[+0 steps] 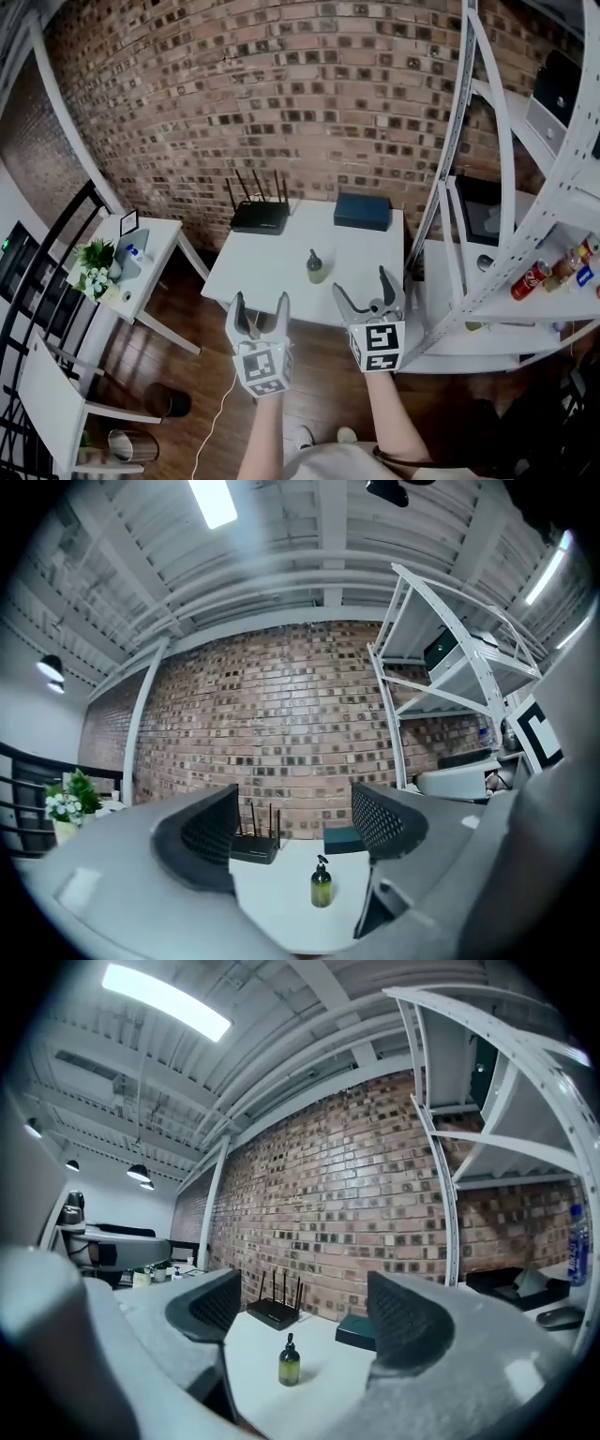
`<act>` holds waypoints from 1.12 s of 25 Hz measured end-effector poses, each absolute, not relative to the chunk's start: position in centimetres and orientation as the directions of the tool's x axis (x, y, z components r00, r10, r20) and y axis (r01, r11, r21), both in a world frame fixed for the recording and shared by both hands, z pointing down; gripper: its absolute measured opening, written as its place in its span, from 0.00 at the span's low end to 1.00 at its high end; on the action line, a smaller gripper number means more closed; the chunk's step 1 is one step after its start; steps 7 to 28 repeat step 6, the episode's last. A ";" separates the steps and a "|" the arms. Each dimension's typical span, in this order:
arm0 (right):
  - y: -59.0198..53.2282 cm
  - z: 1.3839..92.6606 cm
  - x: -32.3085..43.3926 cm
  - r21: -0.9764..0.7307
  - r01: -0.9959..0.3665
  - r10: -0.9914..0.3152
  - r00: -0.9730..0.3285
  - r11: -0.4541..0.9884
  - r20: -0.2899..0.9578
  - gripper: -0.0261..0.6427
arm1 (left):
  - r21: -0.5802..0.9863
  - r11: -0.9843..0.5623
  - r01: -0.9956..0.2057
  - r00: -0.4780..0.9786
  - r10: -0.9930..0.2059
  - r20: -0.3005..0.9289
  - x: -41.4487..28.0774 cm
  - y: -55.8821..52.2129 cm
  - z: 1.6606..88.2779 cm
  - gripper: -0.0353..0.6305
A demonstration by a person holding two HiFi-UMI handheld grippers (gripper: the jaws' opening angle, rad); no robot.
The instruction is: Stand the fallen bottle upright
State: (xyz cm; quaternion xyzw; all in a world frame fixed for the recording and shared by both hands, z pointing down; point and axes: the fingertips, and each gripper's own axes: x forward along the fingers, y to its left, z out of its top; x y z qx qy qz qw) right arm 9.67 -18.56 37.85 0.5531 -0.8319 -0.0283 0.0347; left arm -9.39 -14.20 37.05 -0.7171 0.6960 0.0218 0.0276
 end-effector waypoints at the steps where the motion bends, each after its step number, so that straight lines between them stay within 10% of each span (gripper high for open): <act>1: -18.4 38.0 9.3 0.092 -0.918 -0.923 -0.384 0.385 0.038 0.64 | -0.003 -0.001 -1.000 0.001 -0.998 -0.070 -10.2 -13.9 36.9 0.63; 28: -16.8 39.3 7.4 0.095 -0.909 -0.913 -0.399 0.406 0.085 0.64 | 0.016 0.092 -0.996 -0.092 -0.994 -0.061 -13.8 -11.9 36.9 0.63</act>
